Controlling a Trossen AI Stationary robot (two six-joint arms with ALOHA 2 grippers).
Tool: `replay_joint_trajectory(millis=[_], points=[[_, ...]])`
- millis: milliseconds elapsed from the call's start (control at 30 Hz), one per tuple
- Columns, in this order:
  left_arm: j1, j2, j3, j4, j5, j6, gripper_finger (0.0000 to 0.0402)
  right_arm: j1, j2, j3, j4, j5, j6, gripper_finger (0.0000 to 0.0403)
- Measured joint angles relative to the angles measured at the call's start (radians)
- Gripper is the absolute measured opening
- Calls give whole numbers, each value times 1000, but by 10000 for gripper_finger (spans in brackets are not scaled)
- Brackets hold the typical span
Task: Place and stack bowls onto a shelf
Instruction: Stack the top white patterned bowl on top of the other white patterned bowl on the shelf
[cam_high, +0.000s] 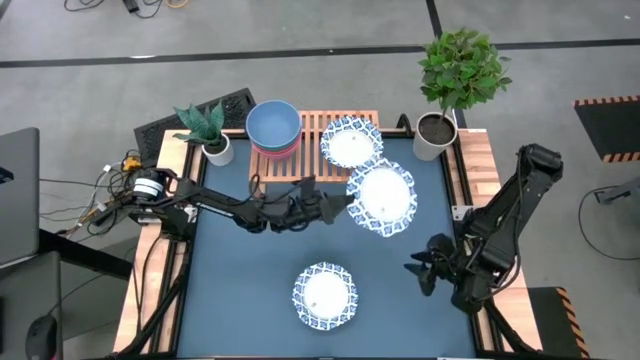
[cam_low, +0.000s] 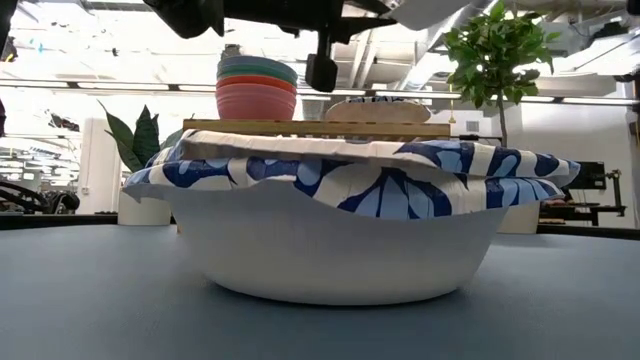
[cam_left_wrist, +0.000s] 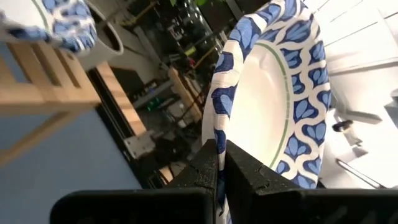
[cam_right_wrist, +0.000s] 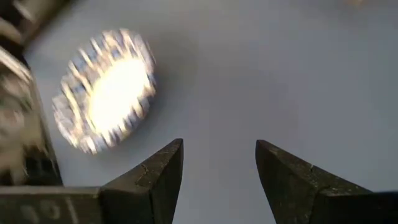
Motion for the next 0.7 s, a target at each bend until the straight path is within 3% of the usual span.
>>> replay_joint_trajectory(millis=[200, 400, 533, 700], points=[[0, 0, 0, -35, -75, 54, 2, -25, -44, 0, 17, 270, -6, 226], [0, 0, 0, -44, -175, 140, 2, -68, -82, 30, 62, 515, -203, 226], [2, 0, 0, -28, -289, 173, 2, -110, -108, 42, 64, 577, -304, 226], [18, 0, 0, 45, -303, 165, 2, -171, -135, 43, 64, 588, -365, 226]])
